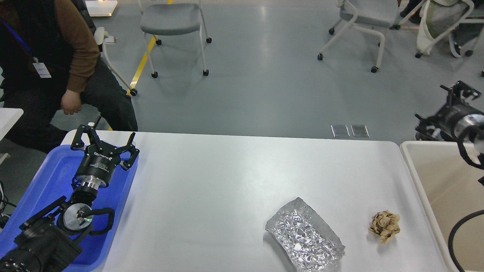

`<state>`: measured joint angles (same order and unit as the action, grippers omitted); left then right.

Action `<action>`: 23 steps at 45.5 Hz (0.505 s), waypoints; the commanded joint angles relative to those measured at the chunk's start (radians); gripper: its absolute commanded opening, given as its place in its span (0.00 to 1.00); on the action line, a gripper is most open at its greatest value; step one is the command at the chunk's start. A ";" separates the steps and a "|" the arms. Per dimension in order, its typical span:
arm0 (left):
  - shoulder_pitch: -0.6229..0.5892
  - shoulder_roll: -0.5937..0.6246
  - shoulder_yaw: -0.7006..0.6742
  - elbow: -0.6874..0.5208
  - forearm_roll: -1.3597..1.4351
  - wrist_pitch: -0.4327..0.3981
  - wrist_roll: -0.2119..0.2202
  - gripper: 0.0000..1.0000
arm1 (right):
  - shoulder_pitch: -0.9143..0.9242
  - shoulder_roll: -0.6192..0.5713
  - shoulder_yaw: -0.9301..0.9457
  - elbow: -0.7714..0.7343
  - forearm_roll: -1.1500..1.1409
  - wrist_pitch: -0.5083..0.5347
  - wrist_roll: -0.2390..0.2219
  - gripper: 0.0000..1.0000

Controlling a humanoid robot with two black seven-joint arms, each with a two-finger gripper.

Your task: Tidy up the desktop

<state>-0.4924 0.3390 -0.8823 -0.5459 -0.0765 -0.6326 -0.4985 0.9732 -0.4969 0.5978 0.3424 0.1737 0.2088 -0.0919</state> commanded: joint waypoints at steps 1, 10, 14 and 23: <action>0.000 0.000 0.000 0.000 0.000 0.001 0.000 1.00 | 0.004 -0.008 0.074 0.293 0.018 0.075 0.001 1.00; 0.000 0.000 0.000 0.000 0.000 0.001 0.000 1.00 | -0.019 0.064 0.074 0.357 0.018 0.144 0.003 1.00; 0.000 0.000 0.000 0.000 0.000 0.001 0.000 1.00 | -0.042 0.095 0.074 0.357 0.017 0.175 0.004 1.00; 0.000 0.000 0.000 0.000 0.000 0.001 0.000 1.00 | -0.109 0.173 0.076 0.336 0.015 0.187 0.023 1.00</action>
<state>-0.4924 0.3390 -0.8821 -0.5459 -0.0767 -0.6320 -0.4986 0.9275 -0.4086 0.6665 0.6580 0.1891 0.3570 -0.0867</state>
